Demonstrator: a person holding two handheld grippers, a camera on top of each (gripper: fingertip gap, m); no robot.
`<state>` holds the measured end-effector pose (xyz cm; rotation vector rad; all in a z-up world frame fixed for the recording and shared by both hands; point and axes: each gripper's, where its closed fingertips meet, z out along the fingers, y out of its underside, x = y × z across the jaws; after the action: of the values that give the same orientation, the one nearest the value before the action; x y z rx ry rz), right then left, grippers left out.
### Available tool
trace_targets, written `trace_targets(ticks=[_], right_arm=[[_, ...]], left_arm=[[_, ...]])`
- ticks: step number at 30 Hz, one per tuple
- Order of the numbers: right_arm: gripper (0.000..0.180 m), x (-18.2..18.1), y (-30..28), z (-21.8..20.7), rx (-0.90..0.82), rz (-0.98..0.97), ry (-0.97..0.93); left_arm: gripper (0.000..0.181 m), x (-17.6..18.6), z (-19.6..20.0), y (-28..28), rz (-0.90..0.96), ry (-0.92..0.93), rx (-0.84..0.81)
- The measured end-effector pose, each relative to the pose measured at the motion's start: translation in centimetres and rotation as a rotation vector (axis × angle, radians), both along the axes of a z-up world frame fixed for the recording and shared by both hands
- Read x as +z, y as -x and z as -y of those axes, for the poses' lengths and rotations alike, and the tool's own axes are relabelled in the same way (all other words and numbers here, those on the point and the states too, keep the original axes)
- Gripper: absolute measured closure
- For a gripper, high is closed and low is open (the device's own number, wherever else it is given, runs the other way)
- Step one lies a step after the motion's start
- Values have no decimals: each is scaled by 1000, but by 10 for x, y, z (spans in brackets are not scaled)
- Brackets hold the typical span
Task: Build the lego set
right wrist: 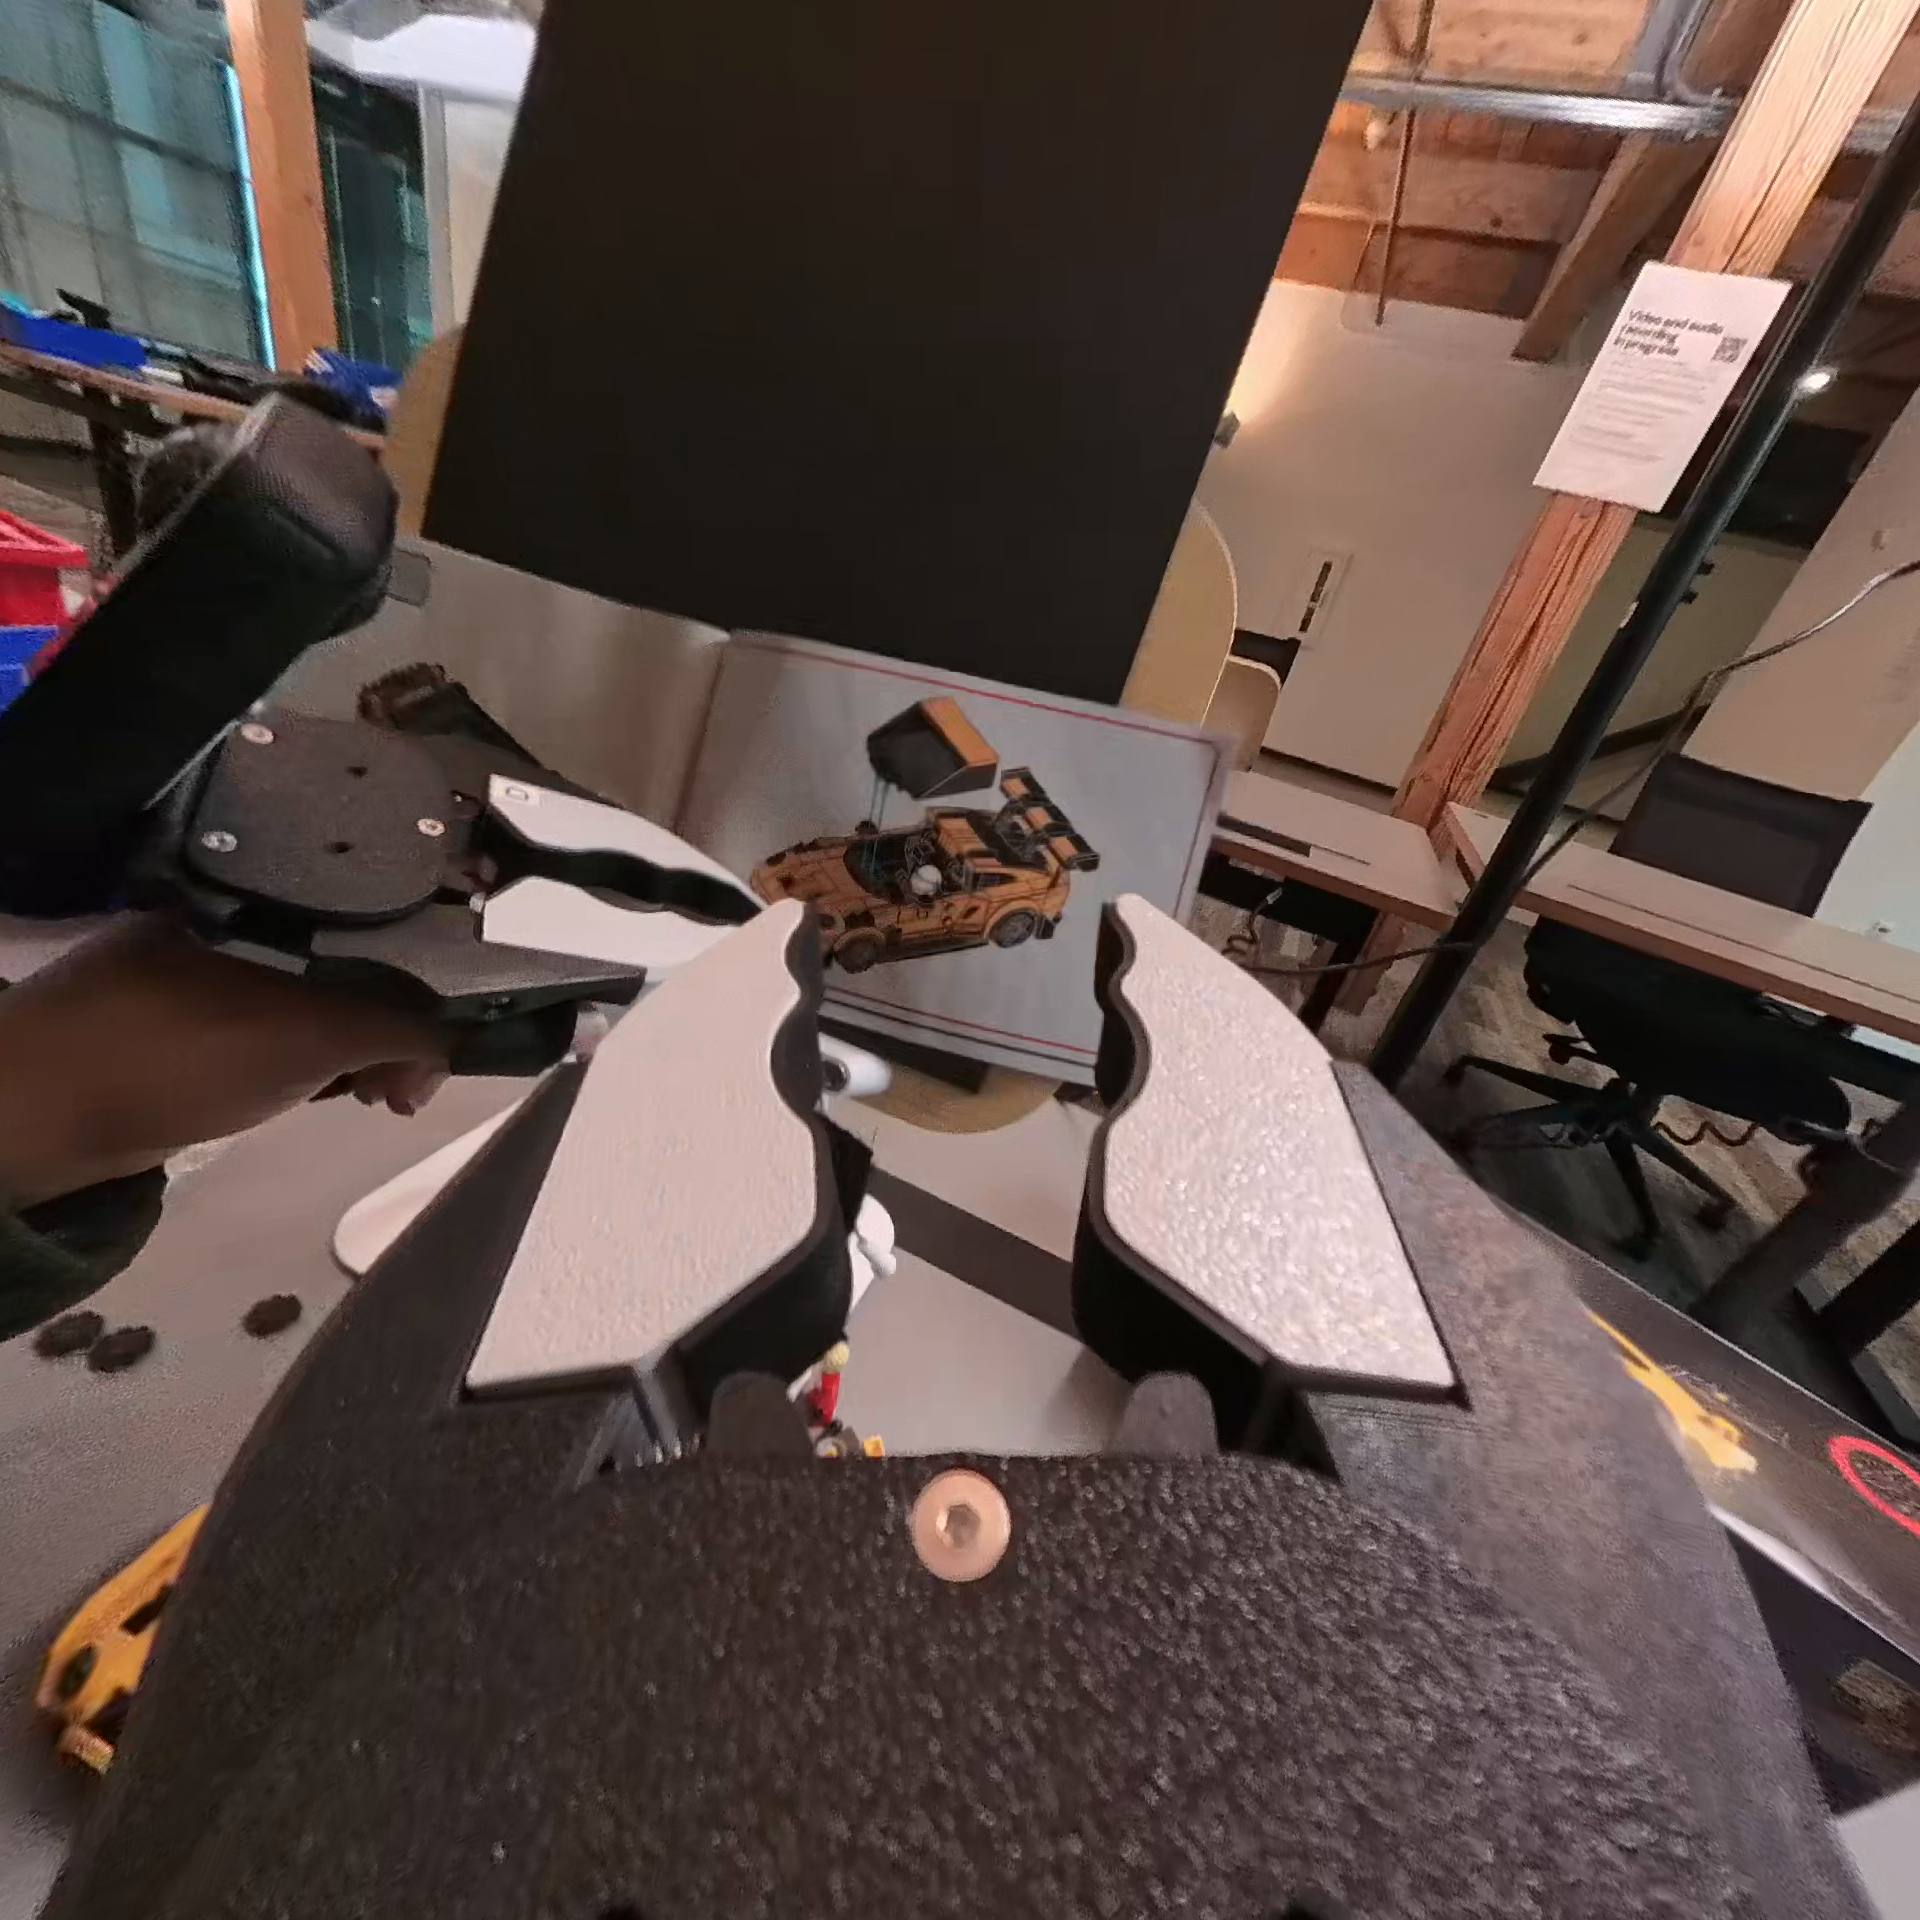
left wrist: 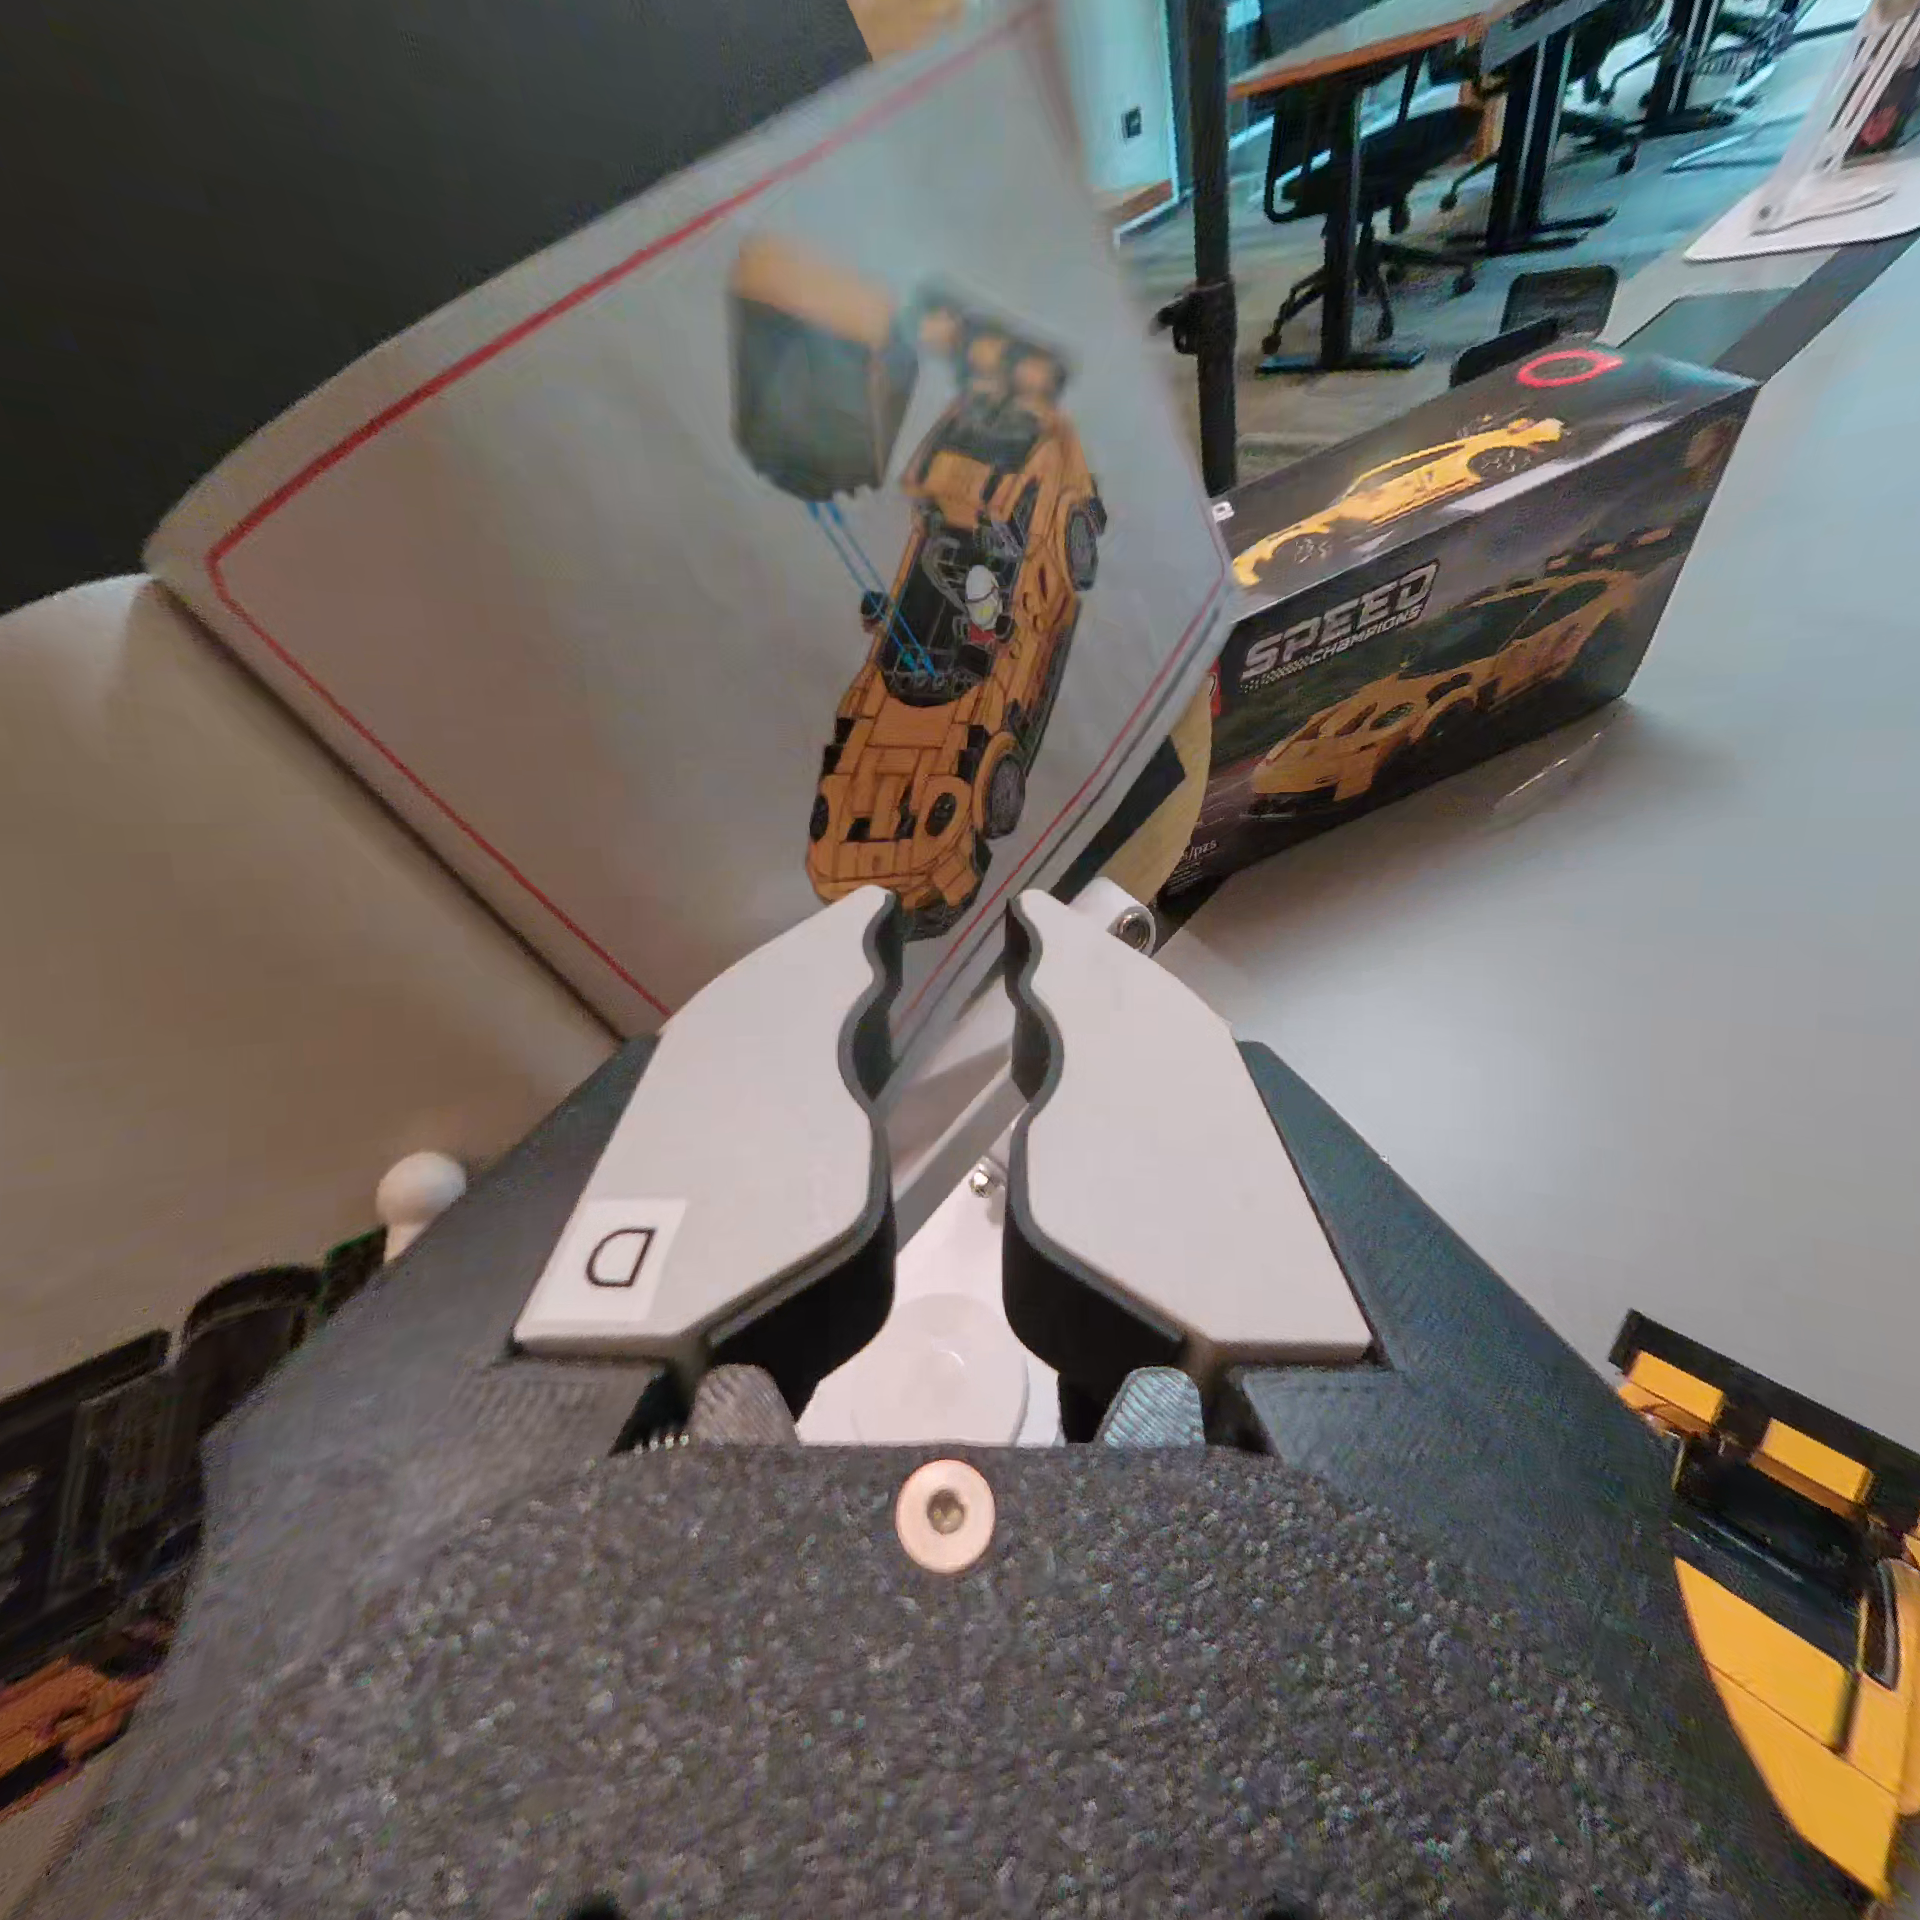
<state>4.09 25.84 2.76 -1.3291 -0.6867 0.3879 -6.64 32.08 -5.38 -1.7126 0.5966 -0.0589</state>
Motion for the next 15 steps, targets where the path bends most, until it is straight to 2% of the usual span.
trace_targets(ticks=[4, 8, 10, 12, 15], right_arm=[[153, -40, 3, -21, 13, 158, 57], [149, -128, 20, -36, 113, 320, 307], [140, -156, 26, -50, 92, 379, 246], [138, -174, 38, -55, 106, 448, 167], [148, -174, 60, -56, 116, 487, 23]], left_arm=[[166, -2, -8, 2, -38, 9, 30], [168, -3, -10, 3, -40, 26, 27], [166, -3, -9, 2, -48, 32, 21], [165, -3, -8, 1, -56, 30, 19], [165, -6, -6, 0, -62, 39, 12]])
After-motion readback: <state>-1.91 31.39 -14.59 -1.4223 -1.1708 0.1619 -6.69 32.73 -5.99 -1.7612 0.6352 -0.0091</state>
